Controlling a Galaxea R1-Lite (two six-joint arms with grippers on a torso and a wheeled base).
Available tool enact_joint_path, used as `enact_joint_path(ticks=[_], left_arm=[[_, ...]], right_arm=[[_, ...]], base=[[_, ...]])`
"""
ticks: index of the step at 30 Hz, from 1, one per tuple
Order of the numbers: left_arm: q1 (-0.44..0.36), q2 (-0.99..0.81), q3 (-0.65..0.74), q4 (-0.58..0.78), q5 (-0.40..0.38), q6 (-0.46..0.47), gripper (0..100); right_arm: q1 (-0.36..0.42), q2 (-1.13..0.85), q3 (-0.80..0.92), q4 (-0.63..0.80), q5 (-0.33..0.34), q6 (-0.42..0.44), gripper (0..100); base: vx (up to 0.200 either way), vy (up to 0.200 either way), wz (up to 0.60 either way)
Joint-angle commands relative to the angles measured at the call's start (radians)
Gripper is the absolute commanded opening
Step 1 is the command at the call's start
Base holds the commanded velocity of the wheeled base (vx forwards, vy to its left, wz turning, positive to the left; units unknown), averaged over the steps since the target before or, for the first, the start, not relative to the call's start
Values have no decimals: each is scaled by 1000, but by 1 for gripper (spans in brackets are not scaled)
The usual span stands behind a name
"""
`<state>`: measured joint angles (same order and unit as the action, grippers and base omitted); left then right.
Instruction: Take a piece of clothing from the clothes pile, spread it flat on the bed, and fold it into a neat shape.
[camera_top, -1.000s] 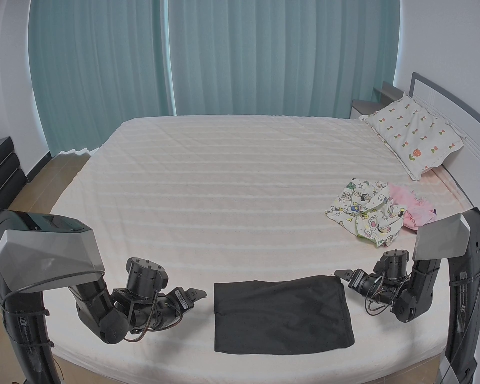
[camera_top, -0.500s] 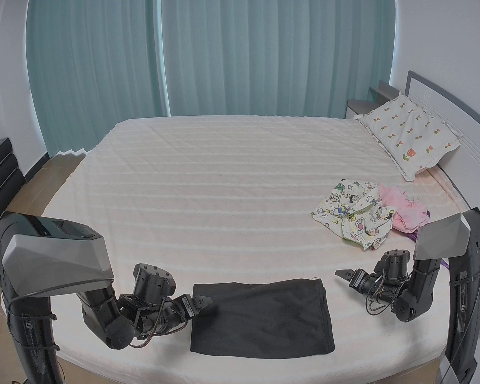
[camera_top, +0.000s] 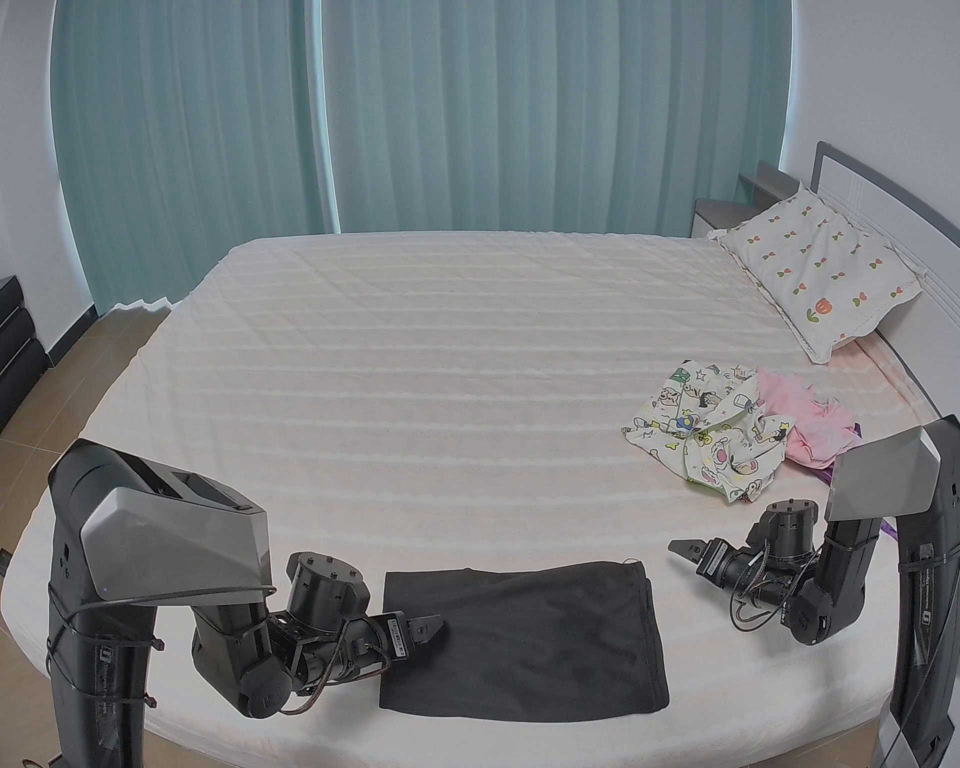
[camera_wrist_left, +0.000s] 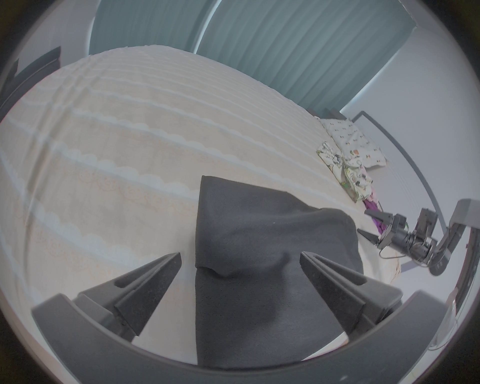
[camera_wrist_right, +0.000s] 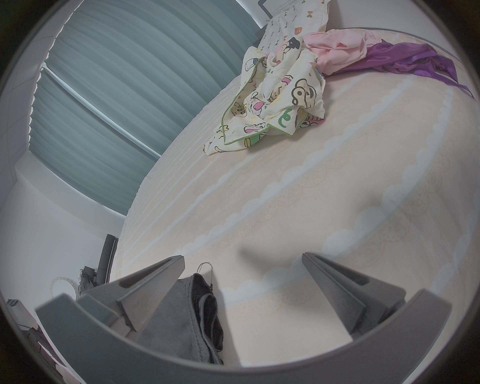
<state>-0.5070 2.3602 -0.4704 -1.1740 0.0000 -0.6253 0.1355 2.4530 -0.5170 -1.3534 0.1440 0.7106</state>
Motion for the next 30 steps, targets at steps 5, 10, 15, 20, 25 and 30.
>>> enact_joint_path(ticks=[5, 10, 15, 20, 25, 30], left_arm=[[-30, 33, -47, 10, 0, 26, 100], [-34, 45, -57, 10, -3, 29, 100], [-42, 54, -60, 11, -2, 33, 100], [-38, 63, -47, 11, 6, 93, 100], [-42, 68, -57, 8, 5, 93, 100], [-50, 68, -56, 4, -2, 91, 100]], right_arm=[[1, -2, 0, -1, 0, 1, 100], [1, -2, 0, -1, 0, 1, 100], [1, -2, 0, -1, 0, 1, 100], [1, -2, 0, -1, 0, 1, 100], [1, 0, 0, -1, 0, 1, 100], [-1, 0, -1, -1, 0, 1, 100]], base=[[0, 0, 0], [0, 0, 0], [0, 0, 0], [0, 0, 0], [0, 0, 0], [0, 0, 0]])
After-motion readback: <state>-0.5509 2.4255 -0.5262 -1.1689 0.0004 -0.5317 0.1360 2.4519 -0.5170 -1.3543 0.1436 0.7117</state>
